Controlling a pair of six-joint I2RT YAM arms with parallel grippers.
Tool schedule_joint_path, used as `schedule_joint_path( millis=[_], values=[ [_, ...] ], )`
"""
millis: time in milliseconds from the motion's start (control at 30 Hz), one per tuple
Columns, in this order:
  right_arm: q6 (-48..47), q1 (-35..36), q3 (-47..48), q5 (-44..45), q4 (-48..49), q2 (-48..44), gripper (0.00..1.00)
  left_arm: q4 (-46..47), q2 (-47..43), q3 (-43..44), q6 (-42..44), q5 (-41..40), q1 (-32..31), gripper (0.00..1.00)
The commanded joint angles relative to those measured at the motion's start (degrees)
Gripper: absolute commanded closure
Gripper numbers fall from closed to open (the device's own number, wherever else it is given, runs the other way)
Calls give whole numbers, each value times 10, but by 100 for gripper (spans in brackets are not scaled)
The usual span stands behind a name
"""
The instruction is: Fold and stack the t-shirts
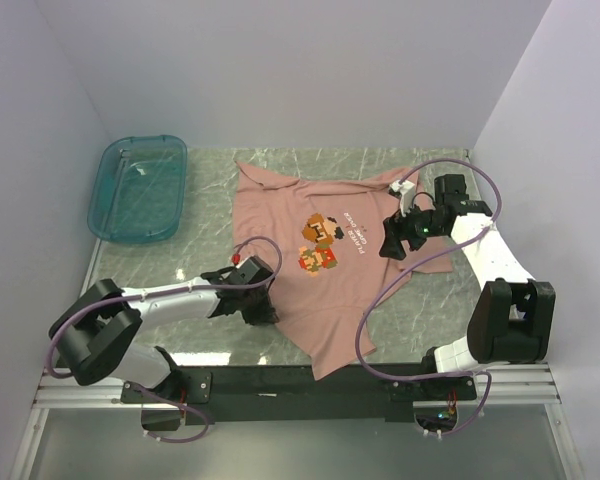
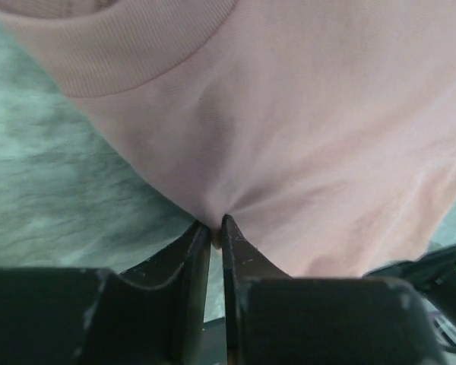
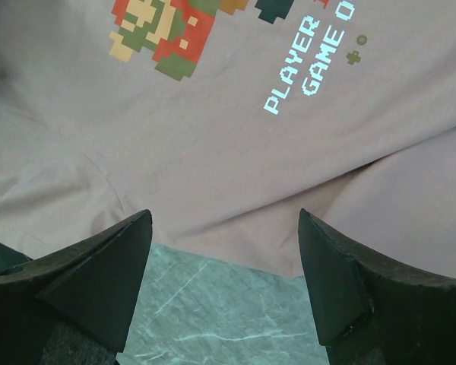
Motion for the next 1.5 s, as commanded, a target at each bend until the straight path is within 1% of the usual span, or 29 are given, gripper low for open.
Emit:
schedule_joint_path(
  millis=[0,33,133,167,233,267,333,367,500,533,567,600,633,667,733,767,833,900,967,1100,1300,1400,1433,1467],
  values=[
    [-9,-6,0,-15,-4,-12,16,-82,-22,8,27,-77,5,83],
    [-8,-6,0,-16,-5,-13,16,-95,-47,9,28,-85,10,83],
    [-8,-6,1,-11,-4,-19,16,-133,-96,7,45,-86,52,83],
    [-6,-6,2,-9,-5,-21,16,-140,-109,2,51,-82,82,83],
    [-5,-7,0,-6,-3,-27,16,-150,-147,-7,74,-55,117,83],
    [-5,-9,-1,-2,0,-29,16,-151,-158,-18,82,-40,155,83],
    [-3,-9,-2,2,0,-36,16,-162,-184,-25,102,-18,187,83],
    [-3,-10,-4,10,3,-40,16,-165,-192,-26,111,-14,214,83],
    [1,-13,-11,20,9,-53,16,-150,-203,-22,121,19,227,84],
    [1,-14,-11,19,9,-53,16,-134,-193,-21,123,49,227,83],
    [0,-14,-11,18,9,-53,16,-119,-189,-24,129,72,227,81],
    [0,-15,-11,18,9,-52,16,-106,-184,-27,130,92,227,76],
    [0,-14,-11,18,9,-51,16,-93,-174,-38,130,135,227,64],
    [1,-14,-11,18,8,-50,16,-64,-171,-44,129,153,226,59],
    [0,-15,-11,18,9,-49,16,-47,-159,-60,122,172,220,49],
    [0,-15,-11,18,9,-48,16,-41,-155,-63,116,172,206,41],
    [1,-14,-11,18,9,-46,16,-29,-135,-70,109,166,181,37],
    [0,-14,-11,18,9,-43,17,-2,-109,-75,93,163,164,37],
    [-1,-15,-10,18,9,-43,16,14,-93,-76,76,153,143,38],
    [-1,-15,-12,19,9,-39,16,39,-53,-75,59,131,133,44],
    [-3,-15,-12,18,7,-37,16,46,-14,-63,69,103,133,60],
    [-5,-15,-13,17,6,-37,16,48,-2,-61,79,99,133,84],
    [-7,-15,-12,17,5,-37,16,48,-2,-61,81,93,133,100],
    [-7,-14,-13,17,5,-38,16,45,-1,-61,83,90,133,100]
  ],
)
